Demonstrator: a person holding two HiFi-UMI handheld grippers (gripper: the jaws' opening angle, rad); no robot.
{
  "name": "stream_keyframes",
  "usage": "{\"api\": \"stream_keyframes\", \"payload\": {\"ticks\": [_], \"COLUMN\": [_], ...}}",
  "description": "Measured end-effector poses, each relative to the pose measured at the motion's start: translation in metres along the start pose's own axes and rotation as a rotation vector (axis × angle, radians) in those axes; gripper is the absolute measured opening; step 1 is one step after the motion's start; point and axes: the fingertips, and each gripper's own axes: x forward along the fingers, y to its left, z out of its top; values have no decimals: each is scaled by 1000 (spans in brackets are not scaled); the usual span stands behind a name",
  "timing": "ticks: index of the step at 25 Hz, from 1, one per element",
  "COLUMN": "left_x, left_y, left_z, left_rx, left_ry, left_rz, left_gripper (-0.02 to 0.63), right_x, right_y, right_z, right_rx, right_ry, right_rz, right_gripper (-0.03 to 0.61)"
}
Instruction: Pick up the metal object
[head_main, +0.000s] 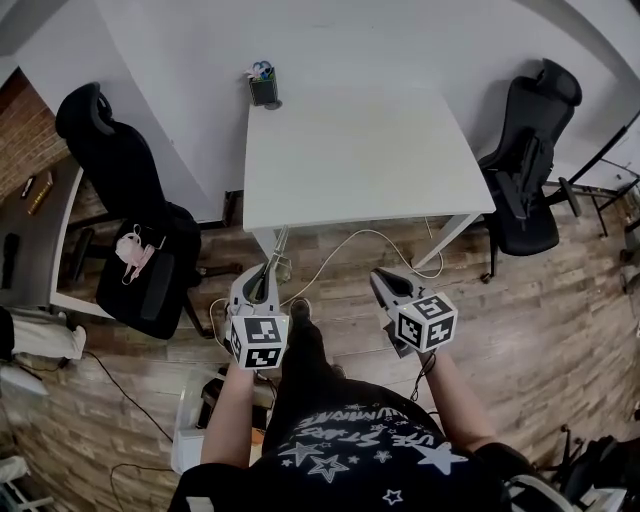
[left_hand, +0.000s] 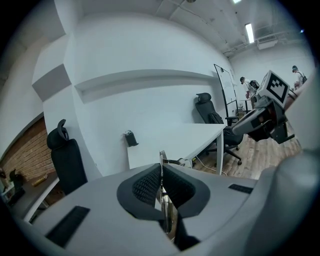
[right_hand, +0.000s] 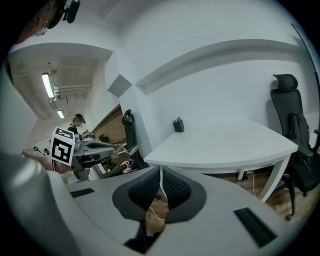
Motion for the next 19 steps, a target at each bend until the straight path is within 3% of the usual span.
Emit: {"api": "stream_keyframes", "payload": {"ticks": [19], "left_x": [-30], "left_y": [-21], "left_z": [-13], "left_rx": [-74], "left_ry": [7], "left_rz": [-11], "left_gripper": [29], "right_x": [-33], "right_y": [5], "right_z": [-15], "right_rx": [-11], "right_ry": [-9], "right_rz": [-2], "right_gripper": [49]}}
